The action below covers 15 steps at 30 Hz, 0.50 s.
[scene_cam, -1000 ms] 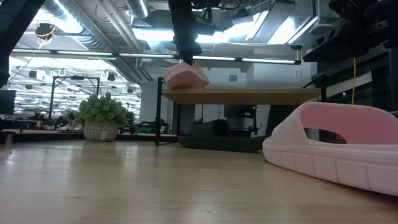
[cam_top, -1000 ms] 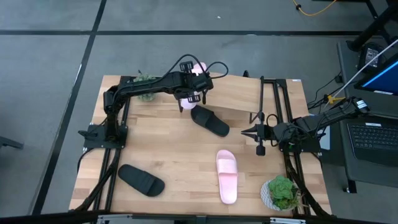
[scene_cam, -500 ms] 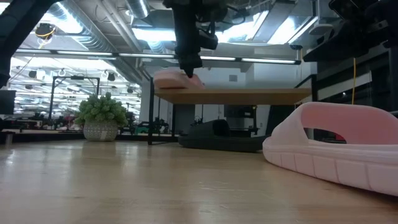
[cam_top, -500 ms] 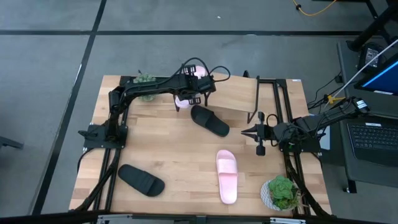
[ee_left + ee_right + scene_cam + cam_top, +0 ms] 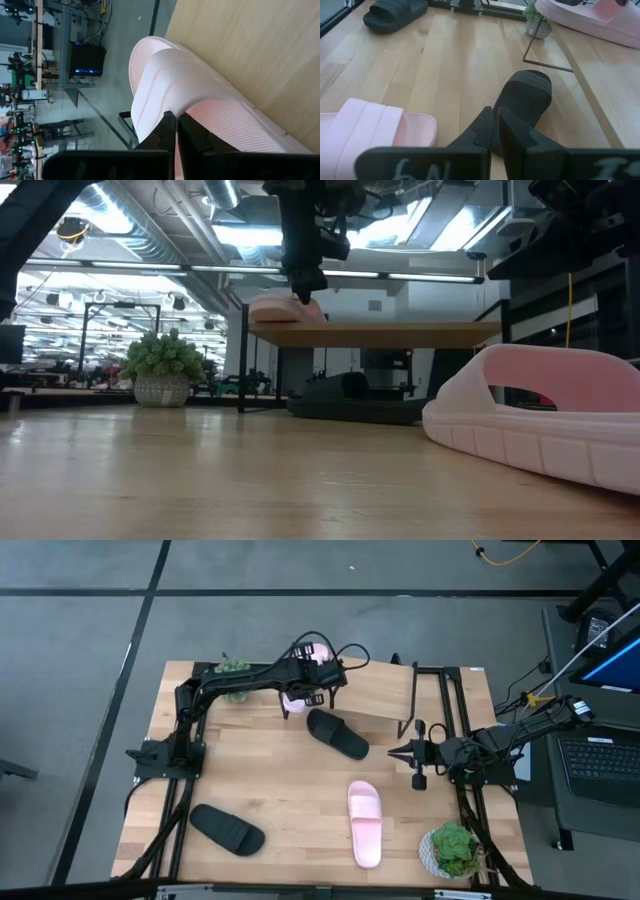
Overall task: Pick and place slides into the shelf
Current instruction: Put the top pink slipper on the shelf
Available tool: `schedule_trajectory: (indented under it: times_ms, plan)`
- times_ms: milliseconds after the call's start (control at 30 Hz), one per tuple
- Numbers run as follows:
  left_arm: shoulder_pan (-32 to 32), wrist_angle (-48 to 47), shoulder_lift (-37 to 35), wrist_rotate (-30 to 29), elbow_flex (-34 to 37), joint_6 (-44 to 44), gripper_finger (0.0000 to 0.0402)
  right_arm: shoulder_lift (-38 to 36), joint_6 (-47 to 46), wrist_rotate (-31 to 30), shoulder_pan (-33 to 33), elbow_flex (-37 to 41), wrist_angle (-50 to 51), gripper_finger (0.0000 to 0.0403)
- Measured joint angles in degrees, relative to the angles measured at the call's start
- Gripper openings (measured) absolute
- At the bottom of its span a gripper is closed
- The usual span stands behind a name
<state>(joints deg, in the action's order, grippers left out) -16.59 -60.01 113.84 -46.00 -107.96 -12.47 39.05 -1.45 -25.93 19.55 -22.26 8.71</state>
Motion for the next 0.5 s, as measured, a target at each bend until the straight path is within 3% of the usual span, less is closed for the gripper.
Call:
schedule_trajectory:
  times_ms: [500]
  plan:
    - [-0.22, 0.52, 0.0, 0.0, 0.0, 0.07, 0.0, 0.0, 0.01, 0.0, 0.01, 0.0, 0.0, 0.003]
